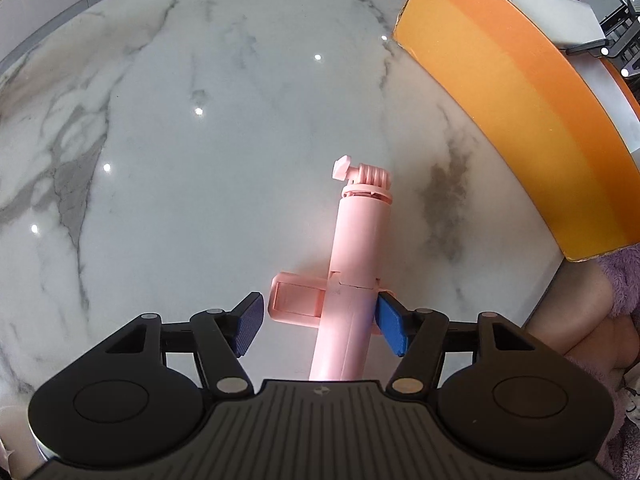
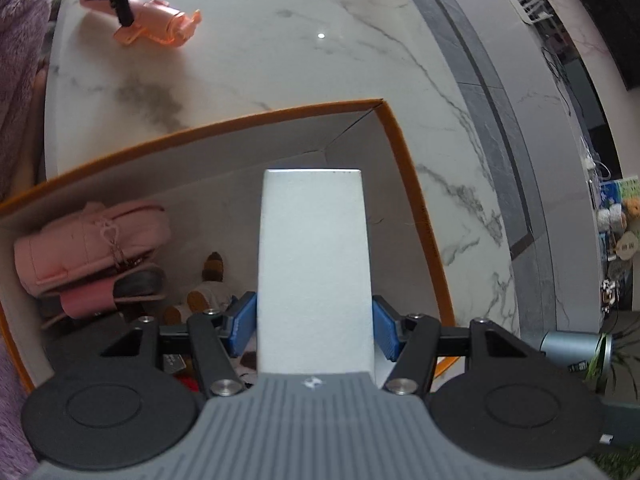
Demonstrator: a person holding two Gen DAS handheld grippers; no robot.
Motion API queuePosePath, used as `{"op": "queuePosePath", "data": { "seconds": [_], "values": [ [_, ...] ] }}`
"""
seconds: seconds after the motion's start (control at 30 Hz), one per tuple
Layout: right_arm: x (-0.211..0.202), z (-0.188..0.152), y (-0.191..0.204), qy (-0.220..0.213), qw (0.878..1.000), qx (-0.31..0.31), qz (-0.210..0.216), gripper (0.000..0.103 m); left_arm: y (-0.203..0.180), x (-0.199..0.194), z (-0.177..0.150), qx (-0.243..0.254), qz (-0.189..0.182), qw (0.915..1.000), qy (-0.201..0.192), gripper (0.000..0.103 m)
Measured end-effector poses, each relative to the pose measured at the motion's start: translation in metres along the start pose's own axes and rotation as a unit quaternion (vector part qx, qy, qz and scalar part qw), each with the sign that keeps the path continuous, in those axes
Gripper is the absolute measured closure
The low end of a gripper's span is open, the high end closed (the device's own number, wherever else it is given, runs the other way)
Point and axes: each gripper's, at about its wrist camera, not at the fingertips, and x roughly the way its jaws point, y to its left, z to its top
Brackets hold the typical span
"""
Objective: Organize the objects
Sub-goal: 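Carry the selfie stick and white box over the shoebox with both tools, then lower the white box into the shoebox and open the right tool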
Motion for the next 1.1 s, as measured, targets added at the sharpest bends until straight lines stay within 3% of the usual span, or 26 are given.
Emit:
{"op": "queuePosePath", "data": {
  "seconds": [0.1,0.37,0.7,0.83,0.93,1.1],
  "values": [
    [0.022,0.003,0.001,0.008,0.999,-0.041,-0.005,0.041,0.001,0.007,0.003,0.007,-0.007,0.9999,0.011,0.021],
    [0.065,0.016,-0.009,0.002,0.997,-0.07,0.013,0.041,0.003,0.009,0.011,0.013,-0.008,0.9998,0.015,0.019],
    [0.089,0.022,-0.003,-0.006,0.995,-0.102,-0.004,0.041,-0.003,0.009,0.012,-0.018,0.005,0.9995,0.025,0.034],
    [0.092,0.024,0.001,-0.006,0.994,-0.104,-0.028,0.038,-0.014,0.007,0.01,-0.008,0.028,0.9992,0.026,0.035],
    [0.083,0.026,0.002,-0.016,0.994,-0.101,-0.038,0.027,-0.024,0.005,0.01,0.005,0.053,0.9982,0.026,0.036],
    [0.057,0.025,-0.004,-0.035,0.995,-0.062,-0.065,0.026,-0.041,0.002,0.004,0.009,0.1,0.9948,0.015,0.038]
  ]
}}
